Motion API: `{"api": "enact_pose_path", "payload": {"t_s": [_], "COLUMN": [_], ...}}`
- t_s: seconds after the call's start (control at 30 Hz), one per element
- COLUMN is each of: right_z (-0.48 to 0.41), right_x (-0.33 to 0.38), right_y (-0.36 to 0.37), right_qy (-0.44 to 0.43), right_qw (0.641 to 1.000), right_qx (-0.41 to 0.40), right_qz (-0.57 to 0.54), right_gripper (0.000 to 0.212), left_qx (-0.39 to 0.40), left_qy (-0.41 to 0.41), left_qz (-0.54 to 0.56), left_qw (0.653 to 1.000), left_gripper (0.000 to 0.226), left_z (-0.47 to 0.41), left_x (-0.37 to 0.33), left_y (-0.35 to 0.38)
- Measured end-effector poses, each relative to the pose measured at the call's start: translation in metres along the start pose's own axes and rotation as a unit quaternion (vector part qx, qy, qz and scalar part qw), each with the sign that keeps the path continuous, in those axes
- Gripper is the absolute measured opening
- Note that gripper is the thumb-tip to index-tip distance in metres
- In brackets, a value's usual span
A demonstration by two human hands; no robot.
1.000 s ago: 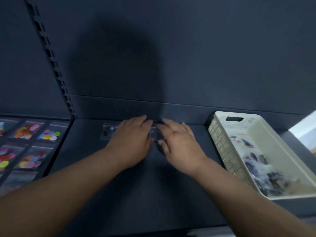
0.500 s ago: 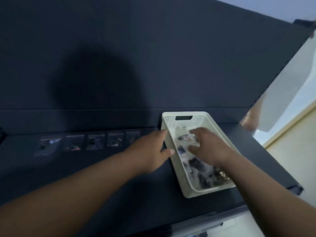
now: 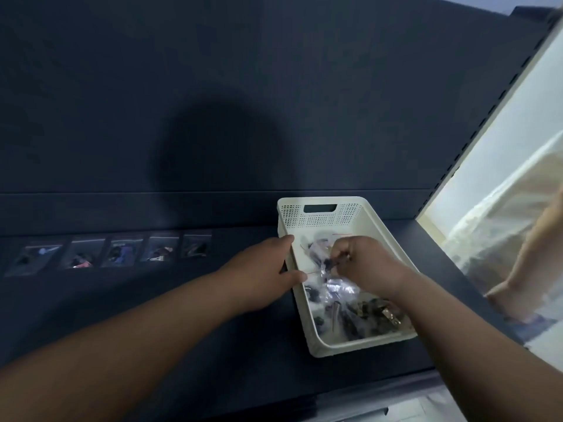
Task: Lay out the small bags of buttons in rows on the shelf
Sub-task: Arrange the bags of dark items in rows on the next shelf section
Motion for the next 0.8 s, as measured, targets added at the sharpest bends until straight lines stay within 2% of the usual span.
{"api": "enact_pose_path", "payload": {"t_s": [0.1,0.2,0.27,0.4,0.8], "right_z": [0.000,-0.001,-0.002,-0.006,0.002], "right_x": [0.000,0.005,0.009,0.013,0.040], "right_y": [-0.019,-0.031,-0.035,-0.038,-0.051], "right_qy": [-0.004,-0.018,-0.025,-0.016,-0.035], "right_qw": [0.990,0.979,0.981,0.989,0.994], "right_qx": [-0.017,0.006,0.013,-0.015,-0.036], "right_qz": [-0.143,-0.201,-0.192,-0.144,-0.102], "right_gripper": [0.009,0.018,0.018,0.003,0.027], "left_qx": [-0.032,-0.067,-0.076,-0.077,-0.052], "left_qy": [0.003,0.001,0.000,-0.005,-0.010], "left_qz": [0.019,0.064,0.091,0.126,0.225], "left_qw": [0.999,0.996,0.993,0.989,0.973], "left_gripper": [0.062,0.064,0.069,0.068,0.063], "left_z": [-0.005,-0.009,-0.011,-0.013,-0.009], "left_x": [-0.005,-0.007,-0.005,0.001,0.006], "left_y": [-0.004,-0.012,-0.016,-0.021,-0.034]}}
Point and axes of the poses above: each hand's wrist, its own z-axis away from the middle knuckle, its own y-axis out of the palm, x = y × z, the point moved 2 cm from there along -z, towards the middle knuckle, and after that the axes turned 3 degrees about -z, right-handed, at the moved point
